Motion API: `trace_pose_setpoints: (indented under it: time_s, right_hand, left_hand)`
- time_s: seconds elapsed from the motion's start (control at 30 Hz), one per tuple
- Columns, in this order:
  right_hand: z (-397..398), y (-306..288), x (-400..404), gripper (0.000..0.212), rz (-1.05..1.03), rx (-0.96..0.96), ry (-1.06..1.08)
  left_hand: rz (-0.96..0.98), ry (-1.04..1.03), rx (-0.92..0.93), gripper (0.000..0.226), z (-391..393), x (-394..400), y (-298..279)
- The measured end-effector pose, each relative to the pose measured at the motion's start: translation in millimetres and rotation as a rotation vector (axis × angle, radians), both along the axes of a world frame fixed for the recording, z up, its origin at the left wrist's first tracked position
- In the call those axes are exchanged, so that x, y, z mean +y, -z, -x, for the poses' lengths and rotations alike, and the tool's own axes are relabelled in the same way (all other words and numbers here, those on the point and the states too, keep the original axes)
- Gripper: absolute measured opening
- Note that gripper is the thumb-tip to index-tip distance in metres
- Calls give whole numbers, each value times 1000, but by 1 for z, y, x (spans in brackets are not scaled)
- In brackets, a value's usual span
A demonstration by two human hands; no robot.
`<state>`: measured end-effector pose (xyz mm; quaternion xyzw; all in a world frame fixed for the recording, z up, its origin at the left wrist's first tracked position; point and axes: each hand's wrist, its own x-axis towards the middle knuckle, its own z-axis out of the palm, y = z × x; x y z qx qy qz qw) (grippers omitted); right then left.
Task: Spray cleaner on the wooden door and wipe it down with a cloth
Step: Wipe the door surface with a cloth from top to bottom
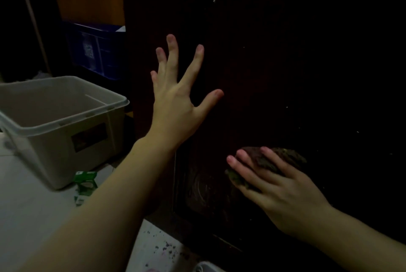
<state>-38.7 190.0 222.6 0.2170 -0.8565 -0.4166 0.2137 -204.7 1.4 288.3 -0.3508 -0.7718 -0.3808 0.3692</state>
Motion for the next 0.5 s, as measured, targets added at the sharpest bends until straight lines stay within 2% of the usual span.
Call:
trace_pose_setpoints:
  time_s: [0.2,0.3,0.4,0.5]
  right_hand:
    - [34,-60,-25,49,143,315,-12]
    - [9,-25,-1,60,76,180,-28]
    - [-24,5,25,54,-26,-4,-6]
    - [-26,-2,23,54,-11,-5,2]
  left_hand:
    - [-11,-3,-2,80,-2,-1,0]
    - [11,-12,-12,83,-2,-2,-2]
    - [16,-21,-35,85,-5,0,-3]
    - [-3,-2,-50,86,-9,1,-3]
